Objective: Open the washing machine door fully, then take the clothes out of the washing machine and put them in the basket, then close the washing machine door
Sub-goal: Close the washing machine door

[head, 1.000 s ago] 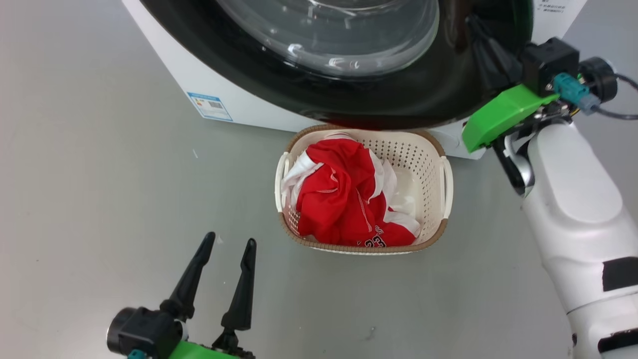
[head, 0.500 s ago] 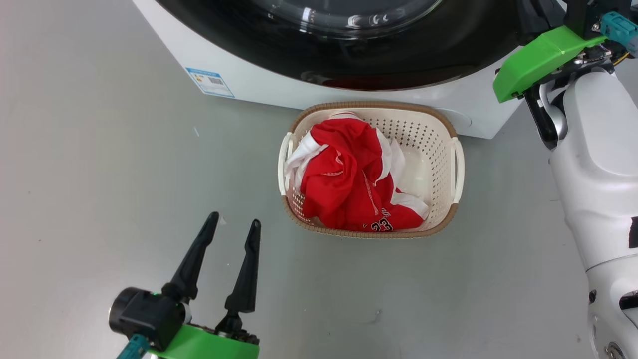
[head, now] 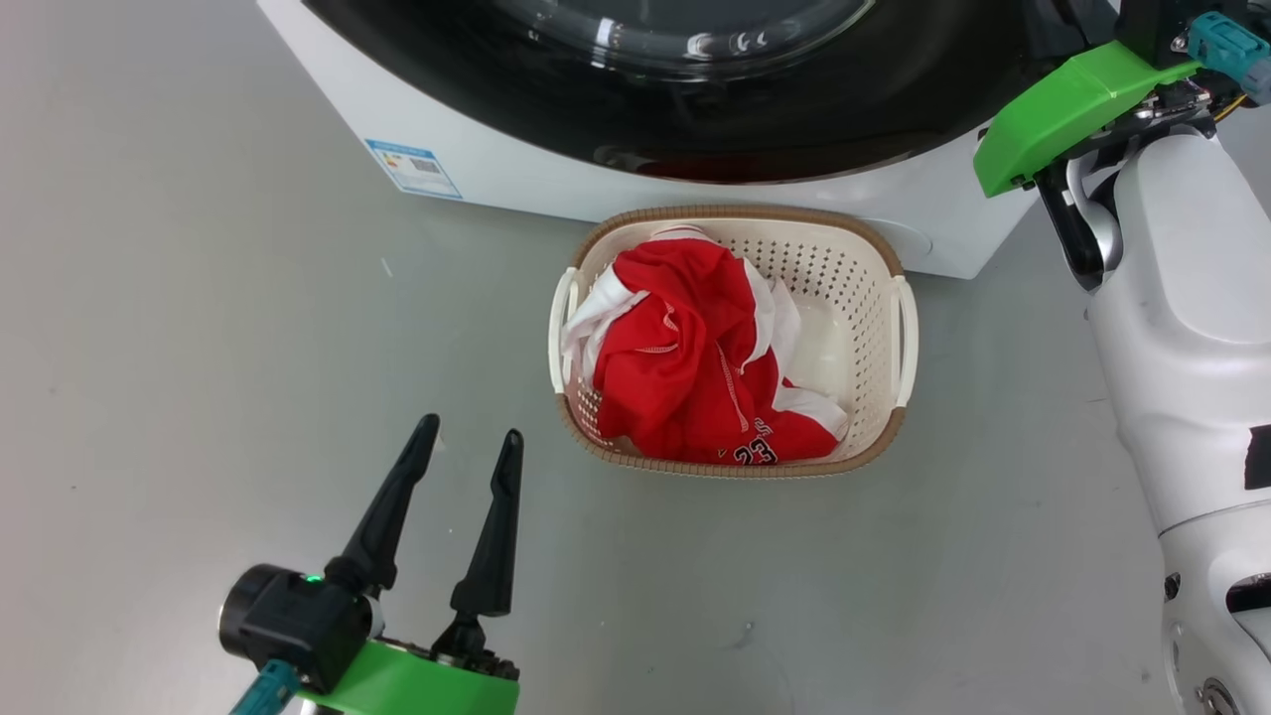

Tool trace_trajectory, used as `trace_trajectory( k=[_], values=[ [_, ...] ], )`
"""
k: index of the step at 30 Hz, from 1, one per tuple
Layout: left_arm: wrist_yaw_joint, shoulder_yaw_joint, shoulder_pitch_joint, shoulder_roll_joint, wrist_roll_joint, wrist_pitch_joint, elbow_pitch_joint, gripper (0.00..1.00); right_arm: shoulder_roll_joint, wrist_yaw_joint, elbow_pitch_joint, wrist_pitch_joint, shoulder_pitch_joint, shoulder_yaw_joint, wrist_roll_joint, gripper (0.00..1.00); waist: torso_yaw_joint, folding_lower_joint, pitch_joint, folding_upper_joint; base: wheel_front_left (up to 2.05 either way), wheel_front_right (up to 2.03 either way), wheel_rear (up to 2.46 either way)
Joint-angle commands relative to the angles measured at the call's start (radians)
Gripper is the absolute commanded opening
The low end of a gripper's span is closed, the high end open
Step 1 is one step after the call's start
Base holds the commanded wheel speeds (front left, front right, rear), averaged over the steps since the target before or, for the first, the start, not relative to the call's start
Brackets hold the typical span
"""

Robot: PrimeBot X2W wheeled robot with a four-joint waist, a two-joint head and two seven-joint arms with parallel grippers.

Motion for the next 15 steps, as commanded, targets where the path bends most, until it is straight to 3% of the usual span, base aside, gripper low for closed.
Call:
trace_trajectory(
  k=[1,7,9,10,11,12,15],
  values=[
    [0.003,0.033,-0.018,0.006,-0.004,-0.012,-0.023,1.00,-0.011,-0.020,-0.044,0.001,-0.027,-0.022,0.008,0.00,-0.007,0.0000,-0.010,-0.0001,0.00,0.00,0.00],
    [0.002,0.038,-0.009,0.006,-0.014,-0.012,-0.021,1.00,0.008,-0.020,-0.078,0.001,0.050,0.016,0.053,0.00,-0.028,0.0000,-0.042,-0.0001,0.00,0.00,0.00],
    [0.001,0.041,-0.005,0.006,-0.017,-0.012,-0.019,1.00,0.014,-0.020,-0.099,0.001,0.087,0.036,0.069,0.39,-0.038,0.0000,-0.054,-0.0001,0.00,0.00,0.00],
    [0.001,0.042,-0.003,0.006,-0.019,-0.012,-0.019,1.00,0.016,-0.020,-0.113,0.001,0.107,0.046,0.075,0.52,-0.043,0.0000,-0.062,-0.0001,0.00,0.00,0.00],
    [0.001,0.043,-0.002,0.006,-0.019,-0.012,-0.019,1.00,0.019,-0.020,-0.130,0.001,0.128,0.058,0.082,0.82,-0.048,0.0000,-0.069,-0.0001,0.00,0.00,0.00],
    [0.002,0.045,-0.002,0.006,-0.017,-0.012,-0.020,1.00,0.021,-0.020,-0.149,0.001,0.150,0.071,0.088,1.00,-0.054,0.0000,-0.076,-0.0001,0.00,0.00,0.00],
    [0.021,0.061,0.002,0.006,0.005,-0.012,-0.024,1.00,0.025,-0.020,-0.212,0.001,0.224,0.106,0.107,1.00,-0.071,0.0000,-0.101,-0.0001,0.00,0.00,0.00]
  ],
)
